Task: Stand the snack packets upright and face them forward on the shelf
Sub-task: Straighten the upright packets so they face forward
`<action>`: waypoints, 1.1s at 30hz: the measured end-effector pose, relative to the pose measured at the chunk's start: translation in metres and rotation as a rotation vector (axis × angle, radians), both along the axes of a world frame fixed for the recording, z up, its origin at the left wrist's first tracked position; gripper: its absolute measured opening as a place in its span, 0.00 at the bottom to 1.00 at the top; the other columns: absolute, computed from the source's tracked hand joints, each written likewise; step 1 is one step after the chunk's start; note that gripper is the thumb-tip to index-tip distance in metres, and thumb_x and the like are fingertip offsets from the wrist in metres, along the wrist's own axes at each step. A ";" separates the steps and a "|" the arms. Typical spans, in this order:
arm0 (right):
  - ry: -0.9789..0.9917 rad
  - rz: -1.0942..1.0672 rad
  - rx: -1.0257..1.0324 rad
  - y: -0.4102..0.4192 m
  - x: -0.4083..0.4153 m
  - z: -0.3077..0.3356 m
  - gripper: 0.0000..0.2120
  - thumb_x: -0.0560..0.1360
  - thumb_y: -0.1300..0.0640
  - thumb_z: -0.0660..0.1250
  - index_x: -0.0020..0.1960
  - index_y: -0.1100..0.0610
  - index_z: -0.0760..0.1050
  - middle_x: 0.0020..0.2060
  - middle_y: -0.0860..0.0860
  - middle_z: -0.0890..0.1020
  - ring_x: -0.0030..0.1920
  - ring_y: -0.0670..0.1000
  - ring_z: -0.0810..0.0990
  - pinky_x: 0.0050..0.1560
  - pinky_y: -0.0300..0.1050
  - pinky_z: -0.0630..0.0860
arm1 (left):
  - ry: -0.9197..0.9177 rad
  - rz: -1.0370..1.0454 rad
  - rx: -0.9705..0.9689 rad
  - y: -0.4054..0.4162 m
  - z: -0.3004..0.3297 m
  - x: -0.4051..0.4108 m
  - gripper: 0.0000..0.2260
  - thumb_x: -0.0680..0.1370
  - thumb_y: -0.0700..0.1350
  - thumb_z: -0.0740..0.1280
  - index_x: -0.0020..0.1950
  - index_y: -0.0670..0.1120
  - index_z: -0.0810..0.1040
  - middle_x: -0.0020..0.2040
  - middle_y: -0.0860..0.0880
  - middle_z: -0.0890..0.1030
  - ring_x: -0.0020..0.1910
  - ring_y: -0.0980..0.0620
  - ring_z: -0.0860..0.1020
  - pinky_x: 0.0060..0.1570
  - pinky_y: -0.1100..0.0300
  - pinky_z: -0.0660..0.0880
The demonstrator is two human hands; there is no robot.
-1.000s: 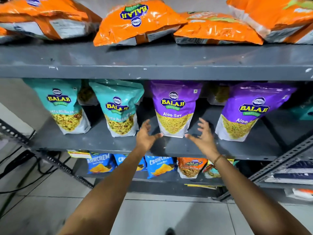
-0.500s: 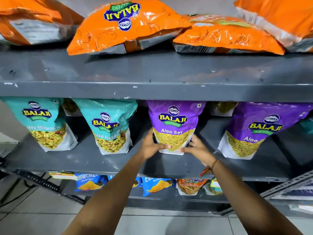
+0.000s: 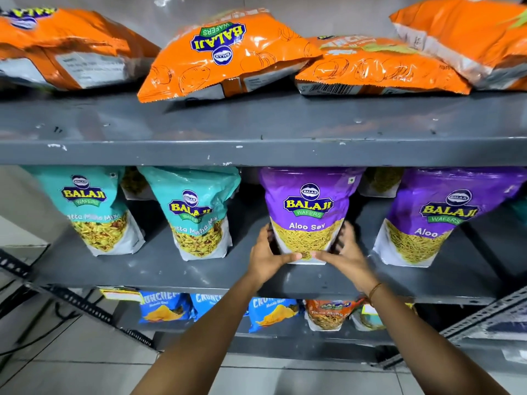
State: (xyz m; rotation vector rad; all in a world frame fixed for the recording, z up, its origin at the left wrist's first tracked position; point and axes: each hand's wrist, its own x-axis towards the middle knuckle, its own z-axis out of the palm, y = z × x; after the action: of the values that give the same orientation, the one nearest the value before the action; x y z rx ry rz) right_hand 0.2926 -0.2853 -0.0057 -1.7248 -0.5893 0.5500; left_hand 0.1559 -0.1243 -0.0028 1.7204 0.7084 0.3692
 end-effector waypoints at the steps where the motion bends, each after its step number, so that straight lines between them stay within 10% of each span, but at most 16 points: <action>1: -0.125 -0.118 0.010 0.000 -0.009 0.002 0.48 0.60 0.54 0.82 0.72 0.46 0.58 0.70 0.45 0.69 0.69 0.41 0.69 0.67 0.36 0.67 | 0.005 0.023 0.026 -0.001 0.001 -0.007 0.49 0.55 0.59 0.80 0.72 0.49 0.66 0.62 0.52 0.78 0.63 0.54 0.75 0.63 0.59 0.73; 5: -0.646 -0.411 0.050 0.005 -0.055 0.017 0.48 0.61 0.48 0.80 0.73 0.59 0.61 0.71 0.59 0.67 0.73 0.55 0.62 0.73 0.37 0.53 | 0.019 0.190 0.293 0.003 0.001 -0.052 0.26 0.67 0.61 0.75 0.61 0.53 0.77 0.55 0.52 0.84 0.54 0.57 0.81 0.56 0.53 0.79; 9: -0.913 -0.286 0.158 0.037 -0.103 0.027 0.34 0.66 0.48 0.76 0.67 0.58 0.69 0.64 0.56 0.73 0.67 0.54 0.69 0.71 0.48 0.64 | 0.003 0.422 0.462 0.027 0.002 -0.106 0.14 0.72 0.64 0.68 0.45 0.54 0.79 0.44 0.57 0.84 0.42 0.58 0.82 0.43 0.50 0.81; 13: -0.736 0.014 0.086 0.088 -0.126 0.021 0.24 0.71 0.51 0.71 0.66 0.52 0.72 0.55 0.50 0.77 0.56 0.49 0.75 0.57 0.53 0.76 | 0.025 0.566 0.453 0.065 0.008 -0.145 0.20 0.67 0.66 0.73 0.46 0.54 0.70 0.43 0.55 0.79 0.40 0.53 0.79 0.42 0.49 0.78; 22: -0.108 0.227 -0.169 0.182 -0.128 -0.013 0.53 0.58 0.54 0.80 0.76 0.50 0.55 0.72 0.48 0.67 0.73 0.53 0.66 0.72 0.54 0.66 | 0.144 0.138 0.078 0.177 0.006 -0.167 0.65 0.49 0.67 0.79 0.78 0.50 0.51 0.78 0.45 0.62 0.75 0.46 0.64 0.72 0.44 0.66; 33: 0.051 0.214 -0.124 0.197 -0.128 -0.021 0.39 0.61 0.61 0.80 0.64 0.41 0.65 0.62 0.45 0.78 0.60 0.44 0.77 0.57 0.38 0.75 | 0.169 -0.080 0.151 0.210 -0.009 -0.154 0.28 0.62 0.50 0.81 0.60 0.50 0.78 0.57 0.50 0.85 0.53 0.52 0.83 0.59 0.49 0.79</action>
State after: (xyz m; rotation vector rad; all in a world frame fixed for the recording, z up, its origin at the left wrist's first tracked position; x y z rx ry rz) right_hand 0.1648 -0.0879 -0.0263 -1.7689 -0.7208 0.7938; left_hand 0.0016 0.0859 -0.0117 1.9337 0.7464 0.2288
